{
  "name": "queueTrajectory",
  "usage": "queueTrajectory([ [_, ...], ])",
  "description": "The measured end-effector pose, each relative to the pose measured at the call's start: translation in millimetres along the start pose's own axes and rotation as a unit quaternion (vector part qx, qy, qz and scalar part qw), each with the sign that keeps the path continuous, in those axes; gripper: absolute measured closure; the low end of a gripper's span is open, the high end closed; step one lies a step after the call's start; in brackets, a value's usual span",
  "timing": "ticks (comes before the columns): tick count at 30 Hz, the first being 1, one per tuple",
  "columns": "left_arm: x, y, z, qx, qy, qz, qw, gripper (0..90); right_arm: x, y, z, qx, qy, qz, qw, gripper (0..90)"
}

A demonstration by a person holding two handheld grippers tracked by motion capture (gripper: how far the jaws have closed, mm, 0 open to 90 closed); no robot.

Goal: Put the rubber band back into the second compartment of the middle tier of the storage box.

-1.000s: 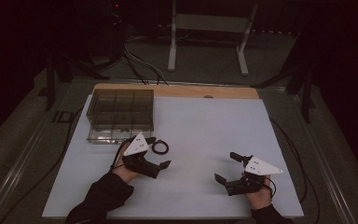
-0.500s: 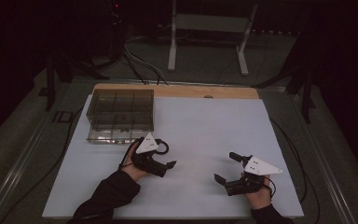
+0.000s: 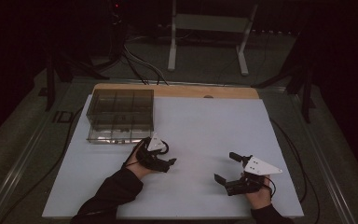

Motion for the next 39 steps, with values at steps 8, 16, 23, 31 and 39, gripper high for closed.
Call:
queueTrajectory([
  [8,1.4,-4.0,-7.2,-0.011,-0.013,-0.002,0.9998,35.1,0.4,-0.2,-0.9,-0.002,-0.003,0.000,1.0000,0.0],
  [16,3.3,-8.3,-14.6,-0.025,-0.034,0.001,0.9991,49.9,0.3,-0.6,-0.5,-0.002,-0.003,0.002,1.0000,0.0],
  [23,3.7,-11.3,-16.7,-0.026,-0.037,0.006,0.9989,61.2,0.3,-0.1,-0.7,-0.002,-0.002,0.000,1.0000,0.0],
  [31,3.4,-12.9,-17.4,-0.007,-0.040,0.016,0.9991,73.3,0.4,-0.5,-1.0,-0.004,-0.004,0.001,1.0000,0.0],
  [39,3.6,-14.6,-17.2,-0.006,-0.042,0.019,0.9989,84.4,0.2,-0.6,-1.4,-0.004,-0.003,0.001,1.0000,0.0],
])
Point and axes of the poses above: each handheld gripper's, and its own axes: z roughly backward along the jaws, x roughly out of its underside, y roughly to its right, the point moved 3 cm from there along -z, roughly forward along the jaws, and after that the axes turned 2 degrees about y, right-handed, at the moved point
